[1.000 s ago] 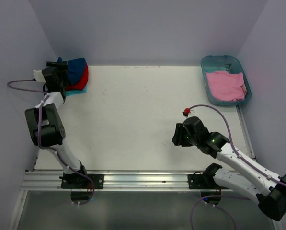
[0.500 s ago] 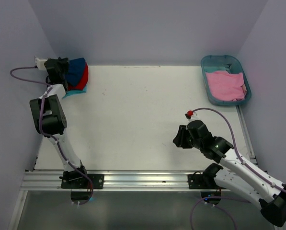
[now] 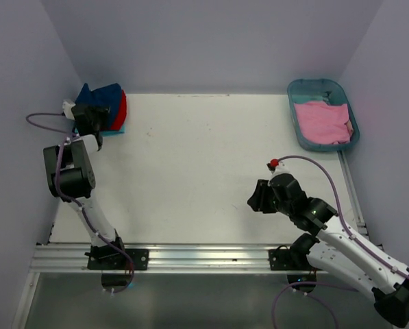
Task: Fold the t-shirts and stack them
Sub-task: Put the neatly folded tshirt into the corner of the board with the left arm
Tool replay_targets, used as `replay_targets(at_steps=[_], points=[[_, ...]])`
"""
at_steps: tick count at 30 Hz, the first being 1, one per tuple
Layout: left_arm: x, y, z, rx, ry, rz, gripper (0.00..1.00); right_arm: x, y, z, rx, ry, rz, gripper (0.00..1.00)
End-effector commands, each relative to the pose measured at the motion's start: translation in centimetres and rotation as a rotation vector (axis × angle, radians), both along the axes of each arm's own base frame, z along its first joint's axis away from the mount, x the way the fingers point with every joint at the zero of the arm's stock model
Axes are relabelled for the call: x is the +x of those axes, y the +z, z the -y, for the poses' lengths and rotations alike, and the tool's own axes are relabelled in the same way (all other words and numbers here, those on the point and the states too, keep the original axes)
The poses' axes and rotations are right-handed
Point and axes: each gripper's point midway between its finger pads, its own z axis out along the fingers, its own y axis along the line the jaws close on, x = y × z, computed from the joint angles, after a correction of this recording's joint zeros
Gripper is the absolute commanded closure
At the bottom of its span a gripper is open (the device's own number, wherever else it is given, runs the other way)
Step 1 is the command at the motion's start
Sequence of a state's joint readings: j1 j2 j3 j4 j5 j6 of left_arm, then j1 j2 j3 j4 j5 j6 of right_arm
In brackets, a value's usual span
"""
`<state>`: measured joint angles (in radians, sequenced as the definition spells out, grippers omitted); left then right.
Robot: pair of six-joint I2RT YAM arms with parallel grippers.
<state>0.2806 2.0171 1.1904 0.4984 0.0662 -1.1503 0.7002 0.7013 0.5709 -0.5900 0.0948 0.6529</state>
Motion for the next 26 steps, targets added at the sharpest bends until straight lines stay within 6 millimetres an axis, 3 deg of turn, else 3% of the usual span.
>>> replay_targets(at_steps=[1,2,3,4,5,6,7,8,9,10,11,12,13,14,15,17,18,19,26], points=[[-1.7,21.2,4.3,0.232,-0.158,0.467,0.62,1.0,1.6,-0.5,0.02,0.009,0.063,0.56],[-2.6,23.9,6.0,0.278,-0.209,0.516,0.36,1.2,1.9,-0.7,0.022,0.012,0.075,0.54],[-4.7,28.1,7.4,0.322,-0.234,0.601,0.1,1.3,2.2,-0.7,0.021,0.011,0.083,0.46],[-5.9,30.2,9.0,0.36,-0.273,0.654,0.0,1.5,2.3,-0.6,0.014,0.008,0.09,0.41],[-7.2,31.1,12.0,0.408,-0.368,0.689,0.0,1.7,2.8,-0.7,0.014,0.013,0.101,0.4],[-9.5,33.4,13.9,0.439,-0.41,0.748,0.0,1.8,3.1,-0.7,0.013,0.012,0.109,0.29],[-10.9,33.9,15.6,0.454,-0.458,0.776,0.0,1.8,3.2,-0.6,0.006,0.011,0.109,0.26],[-12.3,32.3,19.0,0.452,-0.567,0.772,0.0,2.0,3.6,-0.6,0.005,0.007,0.113,0.15],[-14.8,33.2,20.5,0.46,-0.603,0.811,0.0,2.0,3.9,-0.4,-0.003,0.006,0.121,0.14],[-16.0,32.4,21.8,0.45,-0.641,0.811,0.0,1.8,3.9,-0.2,-0.015,0.007,0.11,0.13],[-17.6,29.6,25.1,0.424,-0.742,0.784,0.0,1.9,4.4,0.0,-0.021,0.0,0.119,0.13],[-19.6,29.5,26.4,0.431,-0.791,0.805,0.0,1.9,4.5,0.3,-0.031,-0.008,0.122,0.01],[-20.6,28.0,27.7,0.418,-0.846,0.772,0.0,1.7,4.5,0.8,-0.049,-0.012,0.114,0.01],[-22.4,25.6,30.3,0.415,-0.95,0.75,0.0,1.7,5.0,1.1,-0.056,-0.024,0.124,0.01],[-24.0,25.1,31.5,0.434,-1.007,0.757,0.0,1.8,5.2,1.5,-0.067,-0.037,0.134,0.01],[-26.7,21.2,34.5,0.449,-1.143,0.677,0.0,1.5,5.4,2.1,-0.085,-0.043,0.132,0.01],[-28.1,20.7,35.3,0.461,-1.182,0.676,0.0,1.4,5.6,2.0,-0.075,-0.037,0.137,0.01],[-29.9,18.3,36.9,0.45,-1.251,0.623,0.0,1.4,5.7,2.0,-0.071,-0.041,0.138,0.01],[-36.4,12.0,40.2,0.401,-1.46,0.495,0.0,1.6,6.5,2.1,-0.043,-0.056,0.175,0.01]])
